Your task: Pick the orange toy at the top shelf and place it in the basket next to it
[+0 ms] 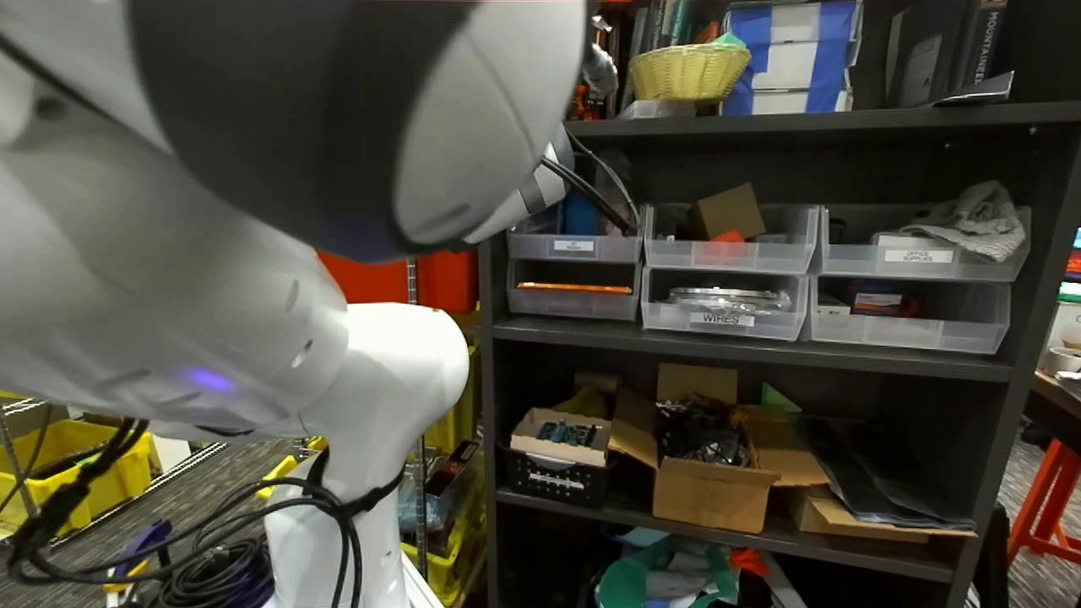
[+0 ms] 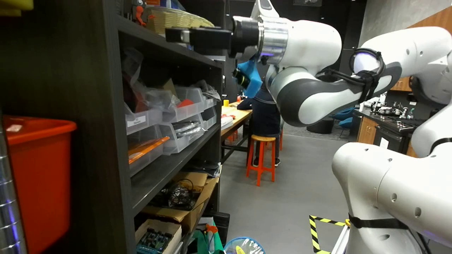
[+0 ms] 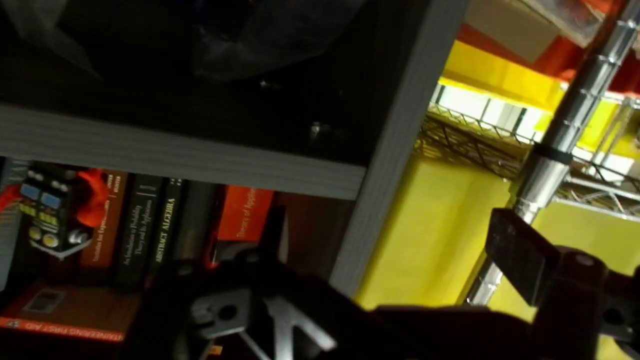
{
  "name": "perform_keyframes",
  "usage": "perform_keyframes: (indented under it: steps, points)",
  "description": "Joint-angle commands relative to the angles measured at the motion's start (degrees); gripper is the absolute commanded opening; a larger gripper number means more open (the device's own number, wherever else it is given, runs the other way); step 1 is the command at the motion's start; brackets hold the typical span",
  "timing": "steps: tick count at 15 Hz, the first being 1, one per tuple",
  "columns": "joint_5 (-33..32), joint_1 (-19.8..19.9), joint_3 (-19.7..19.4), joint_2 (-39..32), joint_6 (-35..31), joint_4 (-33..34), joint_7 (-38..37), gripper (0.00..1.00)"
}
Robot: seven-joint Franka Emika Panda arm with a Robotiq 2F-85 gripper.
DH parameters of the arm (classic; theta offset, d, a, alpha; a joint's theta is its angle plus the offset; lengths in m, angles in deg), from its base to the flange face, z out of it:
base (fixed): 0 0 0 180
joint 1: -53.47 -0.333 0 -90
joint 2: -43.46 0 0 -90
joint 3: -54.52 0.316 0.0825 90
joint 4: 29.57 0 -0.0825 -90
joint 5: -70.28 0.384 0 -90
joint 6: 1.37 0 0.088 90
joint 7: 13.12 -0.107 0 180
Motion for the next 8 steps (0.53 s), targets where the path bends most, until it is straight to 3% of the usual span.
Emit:
perform_keyframes:
  steps: [1,7,8]
  points:
    - [5.53,-5.49,-0.90,7.67,-0.07,0.21,1.52,1.00]
    - [18.94,-6.71,1.86,16.74,-0.17,-1.00,10.58,1.00]
    - [15.72,-6.08,0.90,14.65,-0.01,0.80,7.39,1.00]
